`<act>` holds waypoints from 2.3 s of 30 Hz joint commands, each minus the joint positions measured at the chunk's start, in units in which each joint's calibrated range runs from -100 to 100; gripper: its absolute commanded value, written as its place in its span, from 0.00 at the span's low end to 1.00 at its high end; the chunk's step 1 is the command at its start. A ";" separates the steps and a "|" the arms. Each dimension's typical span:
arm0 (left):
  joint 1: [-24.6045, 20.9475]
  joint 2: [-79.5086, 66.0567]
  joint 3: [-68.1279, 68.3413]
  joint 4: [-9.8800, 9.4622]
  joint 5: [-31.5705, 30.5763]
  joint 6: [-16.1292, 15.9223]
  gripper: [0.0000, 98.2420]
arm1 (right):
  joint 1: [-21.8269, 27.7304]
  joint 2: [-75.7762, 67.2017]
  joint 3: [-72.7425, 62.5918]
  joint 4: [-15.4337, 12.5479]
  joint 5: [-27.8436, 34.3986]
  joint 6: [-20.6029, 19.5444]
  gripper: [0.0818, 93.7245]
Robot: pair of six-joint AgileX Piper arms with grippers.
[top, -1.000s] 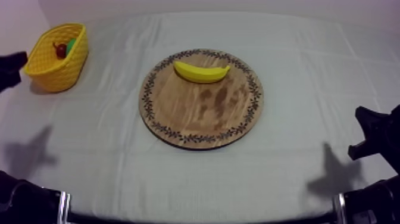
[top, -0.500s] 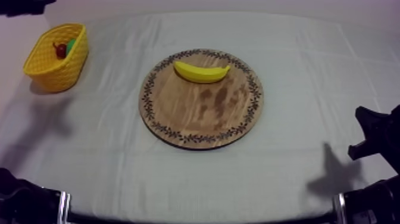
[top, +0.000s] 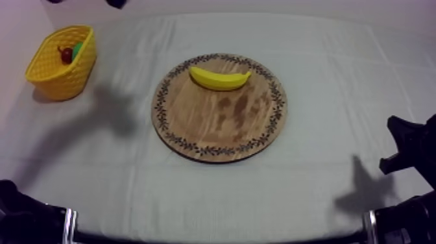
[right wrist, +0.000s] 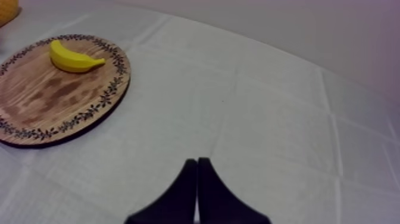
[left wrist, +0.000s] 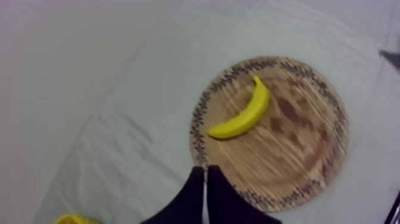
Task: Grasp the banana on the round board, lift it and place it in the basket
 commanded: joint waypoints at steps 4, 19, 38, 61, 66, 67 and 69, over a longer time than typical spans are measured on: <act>2.76 10.30 -4.74 0.07 4.14 -2.22 0.00 | 0.01 0.03 -0.03 0.03 -0.04 -0.01 0.00; 5.15 24.89 -10.56 -0.09 1.51 -4.99 0.05 | 0.01 0.03 -0.03 0.03 -0.04 -0.02 0.00; 5.66 37.14 -13.87 -2.46 1.44 -4.38 0.84 | 0.01 0.03 -0.03 0.03 -0.04 -0.01 0.00; 5.57 53.85 -26.09 -3.31 3.09 -6.15 0.76 | 0.01 0.03 -0.03 0.03 -0.04 -0.01 0.00; 5.79 56.27 -28.13 -3.16 3.85 -6.54 0.74 | 0.01 0.03 -0.03 0.03 -0.04 -0.01 0.00; 5.81 56.67 -28.45 -3.13 3.94 -6.60 0.73 | 0.01 0.03 -0.03 0.03 -0.04 -0.01 0.00; 5.83 57.58 -29.30 -3.09 4.40 -6.74 0.72 | 0.01 0.03 -0.03 0.03 -0.04 -0.02 0.00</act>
